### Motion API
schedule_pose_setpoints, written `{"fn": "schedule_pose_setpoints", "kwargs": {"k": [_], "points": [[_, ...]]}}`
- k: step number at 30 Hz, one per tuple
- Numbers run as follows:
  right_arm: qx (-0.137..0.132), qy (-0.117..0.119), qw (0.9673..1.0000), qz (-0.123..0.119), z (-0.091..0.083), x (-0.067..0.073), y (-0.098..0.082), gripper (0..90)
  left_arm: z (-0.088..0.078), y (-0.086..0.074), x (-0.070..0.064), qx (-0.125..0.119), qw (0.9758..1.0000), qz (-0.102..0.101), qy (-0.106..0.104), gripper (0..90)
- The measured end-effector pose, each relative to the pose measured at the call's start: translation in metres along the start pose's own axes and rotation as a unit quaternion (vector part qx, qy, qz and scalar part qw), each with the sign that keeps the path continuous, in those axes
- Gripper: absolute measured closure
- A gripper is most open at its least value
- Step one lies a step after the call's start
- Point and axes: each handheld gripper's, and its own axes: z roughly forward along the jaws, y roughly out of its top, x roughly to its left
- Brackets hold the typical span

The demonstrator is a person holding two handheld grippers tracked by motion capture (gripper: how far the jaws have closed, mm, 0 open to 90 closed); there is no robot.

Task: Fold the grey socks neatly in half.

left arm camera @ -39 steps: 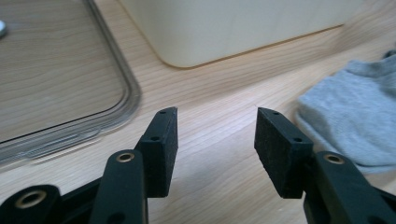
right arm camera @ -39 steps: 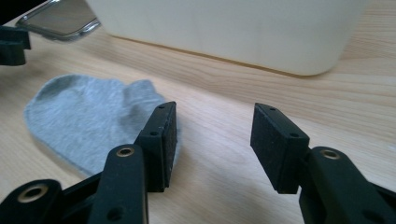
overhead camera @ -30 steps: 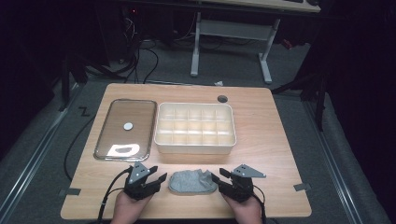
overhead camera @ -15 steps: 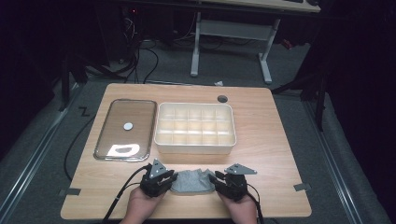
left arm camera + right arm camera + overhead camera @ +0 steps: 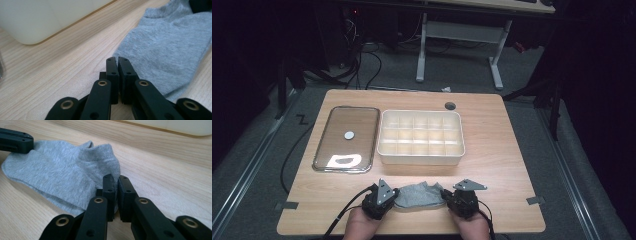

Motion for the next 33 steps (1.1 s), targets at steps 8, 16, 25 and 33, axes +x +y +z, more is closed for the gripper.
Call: {"fn": "schedule_pose_setpoints", "kwargs": {"k": [8,16,25,33], "points": [[-0.010,0.010,0.9999,0.001,-0.004,0.002,-0.003,86.3,-0.003,0.011,0.000,-0.004,0.9995,-0.030,-0.012,81.7],[-0.015,0.013,0.9998,0.000,-0.004,0.001,-0.003,86.2,0.003,0.042,-0.017,-0.026,0.9942,-0.078,-0.070,74.5],[-0.020,0.016,0.9997,0.001,-0.005,0.000,-0.003,86.2,0.028,0.044,-0.047,0.019,0.9964,-0.055,-0.062,78.6],[-0.025,0.026,0.9993,0.008,-0.008,-0.002,-0.003,86.2,0.032,0.041,-0.053,0.023,0.9982,-0.039,-0.039,81.8]]}}
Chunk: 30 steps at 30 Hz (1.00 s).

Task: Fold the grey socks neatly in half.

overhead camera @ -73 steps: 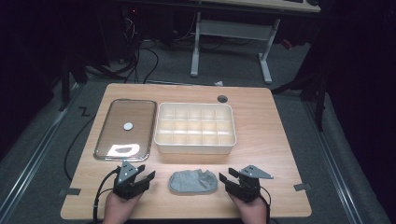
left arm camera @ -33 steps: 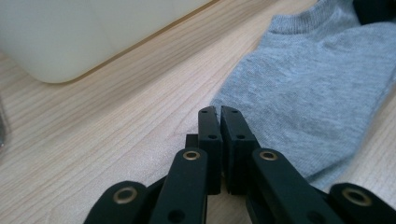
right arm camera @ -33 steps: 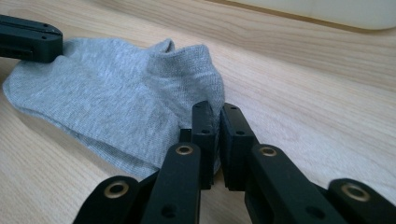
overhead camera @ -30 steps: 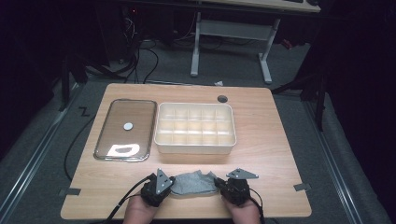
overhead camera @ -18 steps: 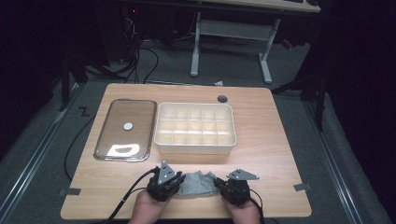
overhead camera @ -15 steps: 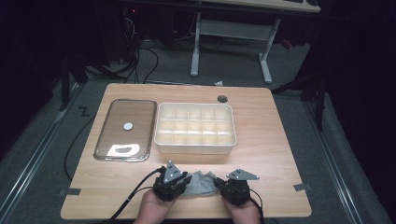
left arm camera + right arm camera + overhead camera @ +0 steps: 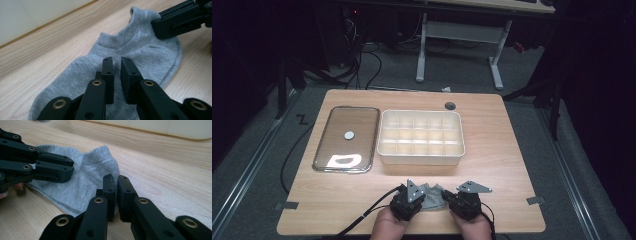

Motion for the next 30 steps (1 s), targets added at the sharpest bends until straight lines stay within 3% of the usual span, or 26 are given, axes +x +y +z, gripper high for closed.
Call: {"fn": "schedule_pose_setpoints", "kwargs": {"k": [9,19,25,30], "points": [[-0.020,0.019,0.9996,0.007,-0.010,0.003,0.002,86.4,0.003,0.001,-0.006,-0.005,0.9997,0.013,0.020,82.1],[-0.057,0.054,0.9969,0.011,-0.021,0.013,0.010,86.8,0.008,0.003,-0.014,-0.011,0.9989,0.026,0.036,81.8],[-0.063,0.052,0.9966,0.011,-0.022,0.013,0.014,86.9,0.010,0.004,-0.016,-0.013,0.9988,0.031,0.035,79.6],[-0.066,0.050,0.9965,0.014,-0.022,0.011,0.015,86.9,0.012,0.006,-0.015,-0.015,0.9990,0.024,0.034,76.1]]}}
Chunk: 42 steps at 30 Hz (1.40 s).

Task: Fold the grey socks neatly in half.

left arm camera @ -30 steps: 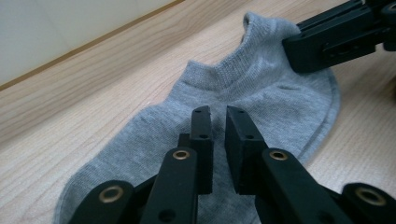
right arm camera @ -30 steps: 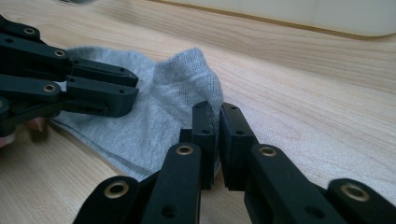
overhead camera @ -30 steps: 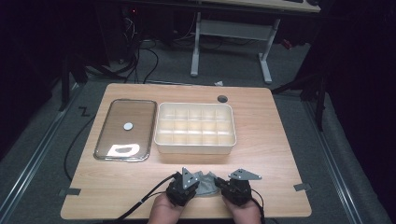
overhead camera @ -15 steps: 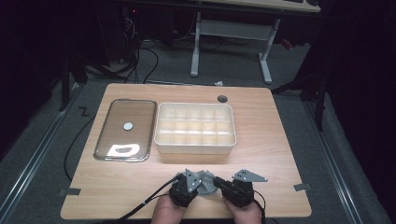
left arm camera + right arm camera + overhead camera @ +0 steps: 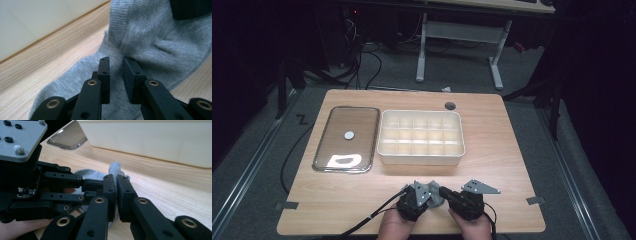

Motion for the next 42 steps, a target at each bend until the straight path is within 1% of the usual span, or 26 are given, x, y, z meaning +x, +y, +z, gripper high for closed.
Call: {"fn": "schedule_pose_setpoints", "kwargs": {"k": [5,8,11,14,16,17,19,20,22,23,25,26,27,28,30,31,32,33,35,36,37,38,39,40,41,42], "points": [[-0.002,-0.001,1.0000,-0.001,0.000,-0.001,0.001,86.9,0.001,0.000,0.000,-0.001,1.0000,-0.002,-0.002,75.5],[-0.001,-0.002,1.0000,-0.002,0.001,0.000,0.002,86.9,0.000,0.001,0.001,-0.001,1.0000,-0.007,-0.007,74.0],[0.000,-0.003,1.0000,-0.004,0.001,-0.001,0.002,86.8,-0.001,0.001,0.003,-0.001,0.9998,-0.014,-0.017,72.7],[0.001,-0.006,1.0000,-0.003,0.002,-0.001,0.000,86.7,-0.003,-0.001,0.005,-0.007,0.9992,-0.023,-0.030,69.7],[0.000,-0.007,1.0000,-0.004,0.001,-0.002,0.000,86.8,-0.008,-0.001,0.006,-0.017,0.9988,-0.029,-0.036,68.0],[0.000,-0.008,1.0000,-0.003,0.001,-0.003,0.000,86.8,-0.012,-0.001,0.008,-0.025,0.9985,-0.031,-0.038,67.0],[-0.001,-0.009,1.0000,0.000,0.000,-0.003,0.000,86.7,-0.020,-0.002,0.014,-0.039,0.9979,-0.036,-0.039,64.7],[0.000,-0.010,0.9999,-0.001,0.001,-0.003,0.000,86.8,-0.025,-0.004,0.020,-0.044,0.9974,-0.042,-0.037,61.6],[0.001,-0.011,0.9999,-0.003,0.001,-0.003,0.000,86.8,-0.032,-0.008,0.033,-0.051,0.9963,-0.056,-0.041,59.9],[0.002,-0.012,0.9999,-0.003,0.001,-0.003,0.000,86.7,-0.035,-0.012,0.040,-0.049,0.9957,-0.065,-0.044,58.2],[0.002,-0.013,0.9999,-0.005,0.002,-0.003,0.000,86.7,-0.039,-0.018,0.051,-0.047,0.9950,-0.077,-0.043,55.2],[0.004,-0.014,0.9999,-0.007,0.002,-0.003,0.000,86.7,-0.041,-0.023,0.059,-0.046,0.9941,-0.087,-0.045,53.7],[0.006,-0.015,0.9999,-0.007,0.003,-0.002,0.001,86.7,-0.043,-0.026,0.064,-0.046,0.9934,-0.094,-0.048,52.3],[0.007,-0.016,0.9998,-0.006,0.003,-0.002,0.001,86.7,-0.043,-0.030,0.071,-0.042,0.9916,-0.108,-0.058,50.7],[0.011,-0.022,0.9996,-0.011,0.005,0.000,0.002,86.8,-0.042,-0.033,0.080,-0.025,0.9878,-0.131,-0.080,44.7],[0.011,-0.022,0.9996,-0.011,0.005,0.000,0.002,86.8,-0.044,-0.034,0.083,-0.030,0.9864,-0.138,-0.084,44.7],[0.012,-0.024,0.9996,-0.012,0.006,0.000,0.002,86.7,-0.045,-0.036,0.085,-0.039,0.9850,-0.144,-0.086,45.1],[0.015,-0.027,0.9995,-0.012,0.006,0.002,0.003,86.7,-0.045,-0.036,0.087,-0.040,0.9842,-0.148,-0.090,46.0],[0.018,-0.032,0.9993,-0.012,0.007,0.004,0.004,86.7,-0.044,-0.037,0.090,-0.030,0.9835,-0.150,-0.097,45.6],[0.020,-0.035,0.9991,-0.013,0.008,0.005,0.004,86.7,-0.044,-0.038,0.091,-0.026,0.9823,-0.155,-0.102,46.4],[0.021,-0.038,0.9989,-0.016,0.008,0.005,0.005,86.7,-0.043,-0.039,0.092,-0.024,0.9804,-0.162,-0.110,48.1],[0.021,-0.040,0.9988,-0.019,0.009,0.006,0.005,86.7,-0.042,-0.040,0.094,-0.023,0.9780,-0.169,-0.119,49.2],[0.024,-0.042,0.9987,-0.019,0.009,0.007,0.006,86.6,-0.042,-0.041,0.095,-0.023,0.9745,-0.180,-0.132,50.9],[0.026,-0.044,0.9985,-0.019,0.009,0.008,0.007,86.6,-0.042,-0.042,0.098,-0.023,0.9702,-0.194,-0.144,52.6],[0.026,-0.047,0.9983,-0.023,0.009,0.008,0.008,86.6,-0.042,-0.044,0.100,-0.024,0.9667,-0.204,-0.152,55.7],[0.029,-0.049,0.9981,-0.024,0.009,0.009,0.009,86.6,-0.041,-0.046,0.102,-0.025,0.9639,-0.212,-0.158,58.2]]}}
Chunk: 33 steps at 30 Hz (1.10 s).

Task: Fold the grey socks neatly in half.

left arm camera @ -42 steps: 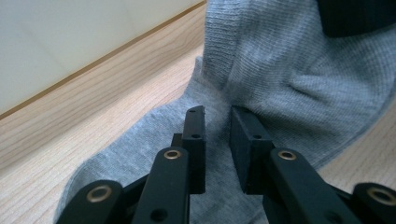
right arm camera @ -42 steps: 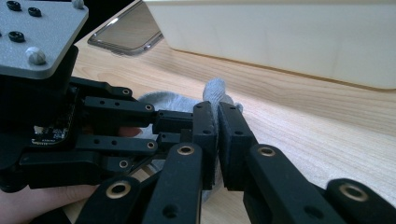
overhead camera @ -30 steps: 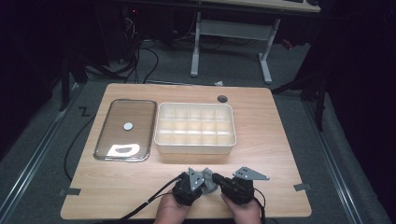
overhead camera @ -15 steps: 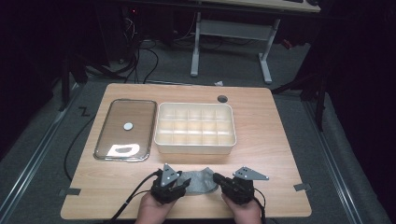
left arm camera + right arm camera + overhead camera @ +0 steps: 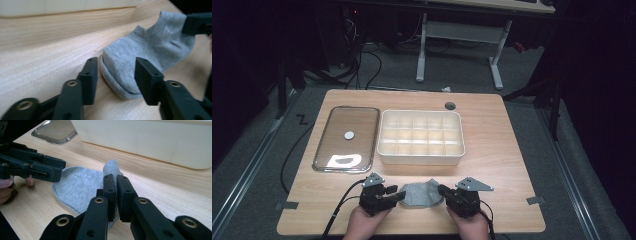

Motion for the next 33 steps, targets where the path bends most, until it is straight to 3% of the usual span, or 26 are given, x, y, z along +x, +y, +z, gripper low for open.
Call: {"fn": "schedule_pose_setpoints", "kwargs": {"k": [4,11,21,33], "points": [[0.005,-0.010,0.9999,-0.011,-0.001,0.003,0.004,86.6,0.000,-0.003,0.005,0.007,0.9997,-0.019,-0.012,66.3],[0.007,-0.024,0.9993,-0.028,0.001,0.010,0.010,86.5,0.000,-0.005,0.003,0.002,0.9999,-0.007,-0.008,77.2],[0.010,-0.029,0.9982,-0.052,0.010,0.026,0.019,86.3,0.005,-0.006,-0.007,0.003,0.9999,0.010,-0.012,79.6],[0.029,0.005,0.9968,-0.074,0.045,0.053,0.019,86.0,0.006,-0.008,-0.012,0.005,0.9996,0.029,-0.006,79.6]]}}
